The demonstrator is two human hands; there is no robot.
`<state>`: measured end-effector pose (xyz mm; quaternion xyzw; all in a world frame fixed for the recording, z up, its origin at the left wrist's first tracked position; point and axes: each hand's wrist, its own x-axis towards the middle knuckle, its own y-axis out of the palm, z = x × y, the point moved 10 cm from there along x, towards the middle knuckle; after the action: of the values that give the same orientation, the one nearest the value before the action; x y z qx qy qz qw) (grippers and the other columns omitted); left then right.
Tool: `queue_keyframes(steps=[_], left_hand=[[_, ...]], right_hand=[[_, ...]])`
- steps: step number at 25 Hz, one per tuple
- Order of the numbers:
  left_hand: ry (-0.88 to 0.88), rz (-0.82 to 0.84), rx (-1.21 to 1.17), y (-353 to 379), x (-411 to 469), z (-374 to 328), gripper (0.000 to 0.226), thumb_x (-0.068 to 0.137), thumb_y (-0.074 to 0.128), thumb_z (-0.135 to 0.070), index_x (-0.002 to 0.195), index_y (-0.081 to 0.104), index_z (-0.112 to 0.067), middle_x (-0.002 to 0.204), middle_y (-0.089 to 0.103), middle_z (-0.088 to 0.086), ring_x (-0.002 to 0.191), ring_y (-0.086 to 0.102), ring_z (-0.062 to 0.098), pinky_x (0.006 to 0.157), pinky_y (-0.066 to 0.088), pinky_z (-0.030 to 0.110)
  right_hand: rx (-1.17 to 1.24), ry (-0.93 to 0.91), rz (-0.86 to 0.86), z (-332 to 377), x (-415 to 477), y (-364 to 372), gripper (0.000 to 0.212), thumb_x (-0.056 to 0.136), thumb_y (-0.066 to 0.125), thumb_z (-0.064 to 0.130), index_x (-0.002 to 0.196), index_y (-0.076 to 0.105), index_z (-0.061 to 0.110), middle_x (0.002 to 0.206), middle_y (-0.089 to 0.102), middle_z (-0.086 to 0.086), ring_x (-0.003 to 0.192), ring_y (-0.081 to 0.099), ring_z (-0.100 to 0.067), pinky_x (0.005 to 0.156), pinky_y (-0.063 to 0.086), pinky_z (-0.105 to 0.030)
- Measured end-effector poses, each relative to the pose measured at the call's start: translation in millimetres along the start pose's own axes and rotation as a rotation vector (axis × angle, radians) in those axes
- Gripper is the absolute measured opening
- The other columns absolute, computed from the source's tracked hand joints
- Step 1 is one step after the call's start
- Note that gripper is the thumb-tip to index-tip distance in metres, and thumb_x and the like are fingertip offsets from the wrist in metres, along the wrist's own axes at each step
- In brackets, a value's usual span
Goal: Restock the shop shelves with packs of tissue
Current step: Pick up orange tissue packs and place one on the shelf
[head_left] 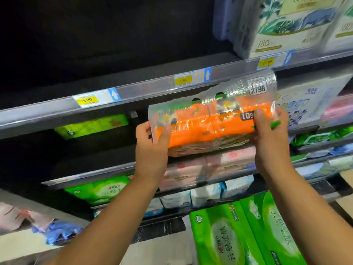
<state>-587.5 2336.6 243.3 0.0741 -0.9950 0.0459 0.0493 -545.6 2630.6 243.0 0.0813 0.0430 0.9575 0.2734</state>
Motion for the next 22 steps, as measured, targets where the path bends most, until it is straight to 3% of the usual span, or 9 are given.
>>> queue_keyframes(steps=[3, 5, 9, 11, 13, 15, 17, 19, 22], left_hand=[[0.080, -0.041, 0.023, 6.5, -0.6, 5.8, 0.032, 0.091, 0.063, -0.018, 0.117, 0.045, -0.017, 0.097, 0.057, -0.014, 0.079, 0.057, -0.014, 0.068, 0.042, 0.006], [0.078, -0.032, 0.061, 14.7, 4.3, 18.0, 0.033, 0.091, 0.062, -0.014, 0.116, 0.043, -0.017, 0.099, 0.056, -0.016, 0.082, 0.057, -0.017, 0.069, 0.040, 0.003], [0.078, 0.000, 0.132, 33.2, 35.2, 39.7, 0.037, 0.092, 0.061, -0.023, 0.124, 0.041, -0.020, 0.103, 0.056, -0.019, 0.088, 0.055, -0.018, 0.071, 0.040, 0.000], [0.112, 0.029, 0.177, 46.5, 60.6, 47.3, 0.040, 0.094, 0.059, -0.023, 0.128, 0.040, -0.018, 0.103, 0.056, -0.015, 0.088, 0.054, -0.020, 0.073, 0.039, -0.001], [0.112, 0.080, 0.213, 61.8, 84.1, 59.2, 0.047, 0.091, 0.063, -0.023, 0.130, 0.036, -0.018, 0.104, 0.053, -0.013, 0.084, 0.049, -0.027, 0.072, 0.035, -0.005], [0.085, 0.114, 0.255, 75.2, 104.7, 75.6, 0.059, 0.086, 0.070, -0.023, 0.128, 0.029, -0.025, 0.105, 0.047, -0.020, 0.083, 0.045, -0.032, 0.070, 0.031, -0.009], [0.081, 0.093, 0.303, 79.3, 123.7, 97.9, 0.061, 0.083, 0.073, -0.019, 0.123, 0.029, -0.030, 0.105, 0.042, -0.027, 0.091, 0.048, -0.022, 0.073, 0.028, -0.010], [0.064, 0.058, 0.398, 78.8, 138.7, 120.4, 0.067, 0.082, 0.075, -0.023, 0.128, 0.028, -0.033, 0.110, 0.042, -0.025, 0.103, 0.044, -0.005, 0.076, 0.025, -0.010], [0.012, 0.054, 0.528, 84.3, 152.3, 148.3, 0.094, 0.081, 0.075, -0.032, 0.149, 0.010, -0.024, 0.125, 0.047, -0.008, 0.110, 0.046, 0.009, 0.085, 0.032, 0.009]], right_hand=[[-0.046, -0.026, 0.046, -12.0, 8.4, 0.4, 0.027, 0.096, 0.055, 0.033, 0.115, 0.039, 0.045, 0.113, 0.060, 0.006, 0.093, 0.059, -0.002, 0.076, 0.047, -0.013], [-0.086, -0.011, 0.061, -29.9, 13.9, 1.2, 0.026, 0.099, 0.050, 0.023, 0.117, 0.038, 0.039, 0.115, 0.058, 0.001, 0.091, 0.057, 0.001, 0.069, 0.044, -0.005], [-0.138, 0.018, 0.004, -63.1, 42.9, 9.3, 0.025, 0.099, 0.051, 0.022, 0.119, 0.040, 0.032, 0.108, 0.057, 0.005, 0.079, 0.055, 0.017, 0.065, 0.043, -0.003], [-0.129, -0.011, -0.039, -71.7, 67.2, 15.8, 0.025, 0.099, 0.051, 0.028, 0.122, 0.041, 0.032, 0.113, 0.056, 0.003, 0.090, 0.057, 0.011, 0.074, 0.048, -0.011], [-0.127, -0.028, -0.054, -85.8, 91.1, 24.6, 0.034, 0.099, 0.051, 0.031, 0.129, 0.035, 0.029, 0.118, 0.054, 0.007, 0.097, 0.056, 0.010, 0.077, 0.048, -0.010], [-0.198, -0.086, -0.037, -105.1, 108.5, 32.5, 0.054, 0.096, 0.058, 0.028, 0.139, 0.025, 0.023, 0.124, 0.048, 0.011, 0.101, 0.049, 0.023, 0.081, 0.042, -0.002], [-0.278, -0.075, 0.031, -147.0, 121.3, 40.5, 0.082, 0.087, 0.069, 0.036, 0.147, 0.013, 0.026, 0.138, 0.043, 0.007, 0.118, 0.045, 0.016, 0.098, 0.040, -0.011], [-0.325, -0.052, 0.059, -182.0, 133.5, 45.6, 0.097, 0.074, 0.076, 0.050, 0.147, 0.013, 0.036, 0.150, 0.035, 0.003, 0.134, 0.040, -0.007, 0.111, 0.038, -0.037], [-0.369, -0.068, 0.076, -201.0, 155.8, 51.2, 0.101, 0.067, 0.084, 0.041, 0.146, 0.022, 0.033, 0.144, 0.043, 0.000, 0.133, 0.044, -0.019, 0.106, 0.042, -0.047]])
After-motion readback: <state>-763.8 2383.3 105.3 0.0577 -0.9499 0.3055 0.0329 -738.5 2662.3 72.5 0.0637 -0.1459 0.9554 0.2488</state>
